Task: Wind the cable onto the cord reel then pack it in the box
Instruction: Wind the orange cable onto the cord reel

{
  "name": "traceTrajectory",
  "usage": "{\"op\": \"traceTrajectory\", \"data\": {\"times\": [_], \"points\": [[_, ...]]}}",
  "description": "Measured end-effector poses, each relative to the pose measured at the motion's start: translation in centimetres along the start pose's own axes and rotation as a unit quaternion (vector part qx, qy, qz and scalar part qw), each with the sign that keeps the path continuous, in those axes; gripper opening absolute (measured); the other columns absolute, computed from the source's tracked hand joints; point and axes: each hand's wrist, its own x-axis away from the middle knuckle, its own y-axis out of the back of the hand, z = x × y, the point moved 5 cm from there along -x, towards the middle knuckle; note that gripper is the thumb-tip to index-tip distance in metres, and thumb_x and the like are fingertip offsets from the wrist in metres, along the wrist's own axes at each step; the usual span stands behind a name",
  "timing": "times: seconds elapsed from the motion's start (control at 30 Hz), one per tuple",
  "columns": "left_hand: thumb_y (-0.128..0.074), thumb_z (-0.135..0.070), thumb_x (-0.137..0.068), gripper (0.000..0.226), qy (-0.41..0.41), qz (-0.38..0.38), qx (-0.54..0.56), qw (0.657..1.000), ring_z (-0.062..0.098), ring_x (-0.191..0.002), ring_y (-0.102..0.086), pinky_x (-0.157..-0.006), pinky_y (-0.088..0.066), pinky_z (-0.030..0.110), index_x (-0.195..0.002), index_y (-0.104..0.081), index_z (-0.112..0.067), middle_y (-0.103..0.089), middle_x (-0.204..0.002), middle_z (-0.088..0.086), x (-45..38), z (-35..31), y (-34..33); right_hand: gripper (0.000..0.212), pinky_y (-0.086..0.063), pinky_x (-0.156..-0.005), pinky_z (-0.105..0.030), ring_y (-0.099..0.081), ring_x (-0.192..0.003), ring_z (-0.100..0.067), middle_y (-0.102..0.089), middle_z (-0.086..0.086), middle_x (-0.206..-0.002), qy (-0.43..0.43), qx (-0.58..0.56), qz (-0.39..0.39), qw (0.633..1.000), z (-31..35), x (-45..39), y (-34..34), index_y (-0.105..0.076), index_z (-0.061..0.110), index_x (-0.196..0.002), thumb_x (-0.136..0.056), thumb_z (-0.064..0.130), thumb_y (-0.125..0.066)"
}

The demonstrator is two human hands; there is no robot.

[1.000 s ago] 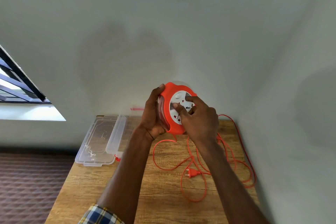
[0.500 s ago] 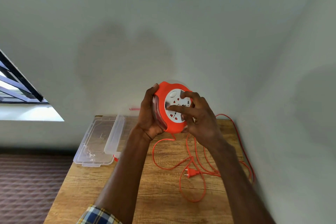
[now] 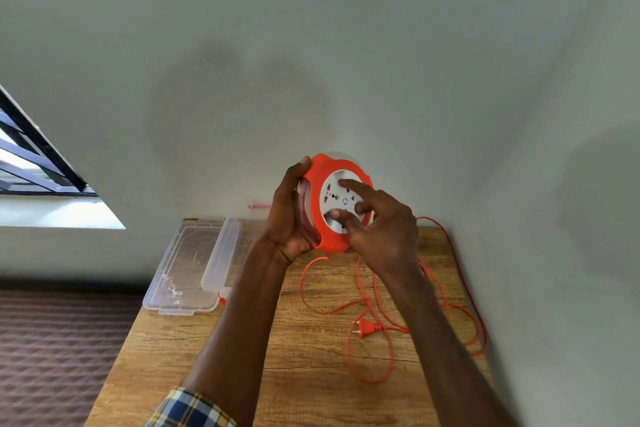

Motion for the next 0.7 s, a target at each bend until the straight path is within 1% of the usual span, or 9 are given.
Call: {"op": "traceTrajectory", "data": {"times": [0.07, 0.13, 0.23, 0.33, 0.43, 0.5, 0.6, 0.63, 0.7], "points": [[-0.043, -0.06, -0.103, 0.069, 0.003, -0.005, -0.007, 1.0, 0.037, -0.113, -0.068, -0.098, -0.056, 0.05, -0.144, -0.059, -0.006, -0.069, -0.128, 0.02, 0.04, 0.25, -0.01, 0.056, -0.057, -0.072, -0.028, -0.068, -0.081, -0.005, -0.072, 0.014, -0.084, -0.052, -0.01, -0.023, 0.998, 0.21, 0.24, 0.09, -0.061, 0.045, -0.131, -0.079, 0.064, -0.074], [-0.043, -0.061, -0.102, 0.068, 0.008, -0.015, -0.012, 1.0, 0.036, -0.109, -0.07, -0.094, -0.059, 0.049, -0.139, -0.064, -0.008, -0.071, -0.124, 0.019, 0.19, 0.5, 0.02, 0.057, -0.06, -0.075, -0.034, -0.073, -0.082, -0.008, -0.076, 0.01, -0.082, -0.078, 0.0, -0.03, 0.997, 0.26, 0.34, -0.07, -0.064, 0.041, -0.128, -0.079, 0.069, -0.071], [-0.045, -0.062, -0.101, 0.071, 0.016, -0.021, -0.02, 0.999, 0.036, -0.11, -0.069, -0.094, -0.058, 0.05, -0.144, -0.06, -0.008, -0.07, -0.127, 0.019, 0.26, 0.67, 0.18, 0.06, -0.062, -0.073, -0.039, -0.075, -0.083, -0.012, -0.078, 0.006, -0.086, -0.089, -0.005, -0.029, 0.996, 0.05, 0.22, -0.07, -0.066, 0.038, -0.125, -0.078, 0.074, -0.066], [-0.046, -0.063, -0.099, 0.074, 0.016, -0.015, -0.023, 0.999, 0.036, -0.113, -0.067, -0.095, -0.057, 0.05, -0.148, -0.058, -0.009, -0.068, -0.13, 0.019, 0.11, 0.66, 0.16, 0.058, -0.062, -0.068, -0.039, -0.075, -0.081, -0.013, -0.079, 0.003, -0.089, -0.082, -0.013, -0.017, 0.996, -0.33, -0.08, 0.05, -0.067, 0.037, -0.124, -0.079, 0.073, -0.067], [-0.045, -0.063, -0.098, 0.069, 0.015, -0.01, -0.02, 1.0, 0.035, -0.11, -0.07, -0.092, -0.059, 0.048, -0.141, -0.063, -0.012, -0.069, -0.129, 0.018, 0.0, 0.58, 0.12, 0.056, -0.058, -0.067, -0.033, -0.072, -0.086, -0.015, -0.077, 0.004, -0.092, -0.034, 0.019, -0.001, 0.999, -0.1, -0.17, 0.04, -0.064, 0.036, -0.129, -0.084, 0.069, -0.065], [-0.042, -0.064, -0.099, 0.068, 0.017, 0.0, -0.005, 1.0, 0.035, -0.109, -0.071, -0.093, -0.059, 0.05, -0.136, -0.066, -0.013, -0.07, -0.128, 0.018, 0.09, 0.45, 0.11, 0.052, -0.051, -0.067, -0.029, -0.06, -0.098, -0.017, -0.069, 0.006, -0.104, 0.03, 0.057, -0.003, 0.998, 0.15, -0.2, 0.17, -0.062, 0.036, -0.133, -0.087, 0.06, -0.067], [-0.039, -0.067, -0.1, 0.07, 0.017, 0.025, 0.021, 0.999, 0.037, -0.112, -0.07, -0.095, -0.057, 0.052, -0.135, -0.068, -0.014, -0.069, -0.131, 0.018, 0.17, 0.11, 0.22, 0.045, -0.053, -0.08, -0.038, -0.045, -0.113, -0.018, -0.053, 0.004, -0.124, 0.103, 0.05, 0.016, 0.993, -0.36, -0.51, 0.53, -0.058, 0.044, -0.136, -0.092, 0.039, -0.068], [-0.039, -0.067, -0.1, 0.07, 0.016, 0.029, 0.025, 0.999, 0.037, -0.112, -0.069, -0.095, -0.056, 0.051, -0.136, -0.067, -0.014, -0.069, -0.13, 0.018, 0.22, -0.04, 0.17, 0.043, -0.053, -0.083, -0.042, -0.043, -0.116, -0.019, -0.052, 0.005, -0.129, 0.125, 0.043, 0.029, 0.991, -0.46, -0.54, 0.66, -0.06, 0.046, -0.134, -0.093, 0.031, -0.061], [-0.041, -0.067, -0.1, 0.071, 0.019, 0.037, 0.027, 0.999, 0.037, -0.113, -0.068, -0.096, -0.056, 0.05, -0.138, -0.064, -0.012, -0.068, -0.13, 0.018, 0.19, -0.18, 0.23, 0.05, -0.05, -0.088, -0.042, -0.042, -0.121, -0.021, -0.052, 0.008, -0.141, 0.154, 0.04, 0.051, 0.986, -0.4, -0.48, 0.86, -0.065, 0.046, -0.13, -0.087, 0.03, -0.044]]}}
